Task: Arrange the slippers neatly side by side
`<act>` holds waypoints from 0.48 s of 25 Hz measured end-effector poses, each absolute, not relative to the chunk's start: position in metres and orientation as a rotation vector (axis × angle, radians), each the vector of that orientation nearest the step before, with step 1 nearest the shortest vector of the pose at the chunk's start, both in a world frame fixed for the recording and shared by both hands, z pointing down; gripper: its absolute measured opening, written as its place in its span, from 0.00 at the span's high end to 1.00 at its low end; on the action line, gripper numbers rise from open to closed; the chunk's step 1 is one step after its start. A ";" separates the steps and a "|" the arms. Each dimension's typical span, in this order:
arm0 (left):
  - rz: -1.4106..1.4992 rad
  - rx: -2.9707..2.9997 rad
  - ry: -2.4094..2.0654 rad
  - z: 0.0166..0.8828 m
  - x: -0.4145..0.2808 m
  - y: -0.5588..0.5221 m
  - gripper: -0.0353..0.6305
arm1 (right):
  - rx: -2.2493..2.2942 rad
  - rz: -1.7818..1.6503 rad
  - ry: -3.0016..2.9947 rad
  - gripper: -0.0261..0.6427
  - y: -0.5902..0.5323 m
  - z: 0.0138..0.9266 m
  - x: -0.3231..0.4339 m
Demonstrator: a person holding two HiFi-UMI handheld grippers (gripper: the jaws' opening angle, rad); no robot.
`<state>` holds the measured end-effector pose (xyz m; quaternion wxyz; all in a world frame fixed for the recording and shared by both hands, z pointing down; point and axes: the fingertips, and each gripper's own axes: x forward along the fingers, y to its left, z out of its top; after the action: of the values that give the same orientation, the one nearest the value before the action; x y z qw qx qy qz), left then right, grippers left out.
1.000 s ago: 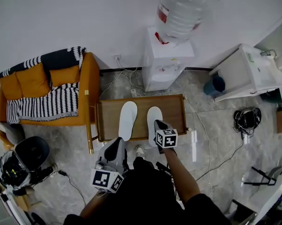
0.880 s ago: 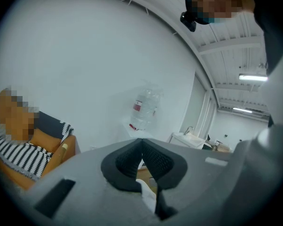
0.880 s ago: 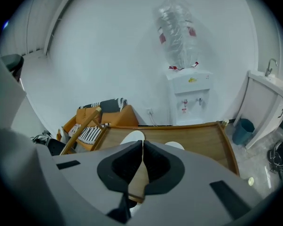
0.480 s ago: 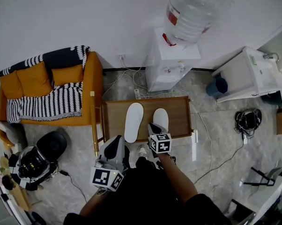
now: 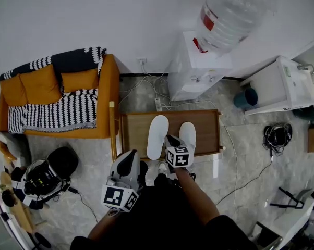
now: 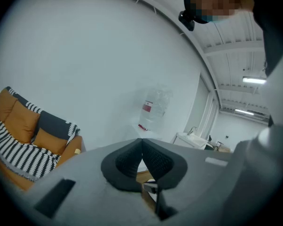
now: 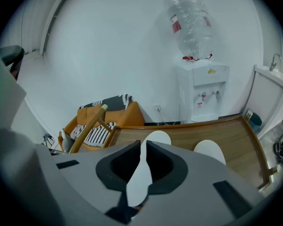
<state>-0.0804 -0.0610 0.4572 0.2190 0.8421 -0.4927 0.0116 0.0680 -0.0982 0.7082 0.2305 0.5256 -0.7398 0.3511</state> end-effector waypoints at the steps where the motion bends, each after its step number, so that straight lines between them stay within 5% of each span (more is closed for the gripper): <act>1: 0.032 2.328 -1.363 0.458 -0.084 -0.062 0.93 | 1.439 0.988 -2.018 0.94 -0.099 0.715 0.065; 4: 0.033 2.324 -1.363 0.459 -0.094 -0.065 0.93 | 1.415 1.071 -1.965 0.79 -0.099 0.736 0.059; 12: 0.030 2.295 -1.389 0.465 -0.124 -0.066 0.93 | 1.409 1.166 -1.842 0.78 -0.106 0.775 0.051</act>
<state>-0.1238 -0.0656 0.4648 0.2273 0.8331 -0.5041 0.0107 0.0509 -0.1056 0.7754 0.2695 0.5227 -0.6835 0.4324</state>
